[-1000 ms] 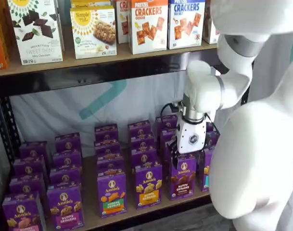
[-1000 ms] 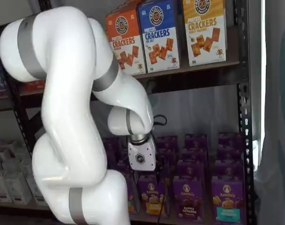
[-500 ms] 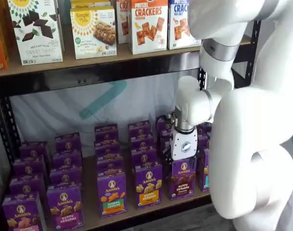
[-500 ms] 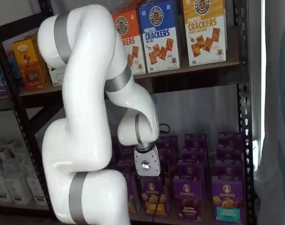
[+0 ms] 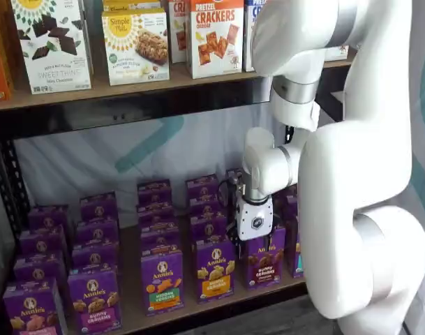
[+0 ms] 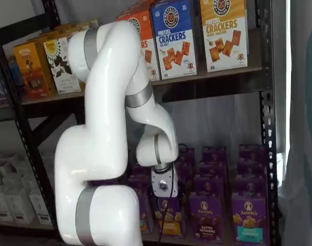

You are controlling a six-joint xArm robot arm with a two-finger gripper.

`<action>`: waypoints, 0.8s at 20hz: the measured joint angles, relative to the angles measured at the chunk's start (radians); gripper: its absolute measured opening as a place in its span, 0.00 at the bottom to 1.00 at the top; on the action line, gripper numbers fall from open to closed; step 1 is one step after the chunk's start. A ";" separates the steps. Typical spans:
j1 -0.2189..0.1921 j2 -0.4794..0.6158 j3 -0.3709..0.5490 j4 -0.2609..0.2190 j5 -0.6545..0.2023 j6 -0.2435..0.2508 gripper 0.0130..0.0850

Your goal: Pick up the purple box with a brown patch in the center, on the bottom shelf, the fifth box from the left

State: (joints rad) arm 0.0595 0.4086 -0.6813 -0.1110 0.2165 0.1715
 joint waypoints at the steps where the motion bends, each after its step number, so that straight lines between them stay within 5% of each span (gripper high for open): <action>1: -0.003 0.018 -0.016 0.004 0.000 -0.006 1.00; 5: -0.026 0.097 -0.092 0.043 0.005 -0.067 1.00; 16: -0.113 0.249 -0.263 -0.063 0.016 -0.051 1.00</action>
State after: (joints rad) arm -0.0532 0.6574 -0.9438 -0.1739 0.2328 0.1205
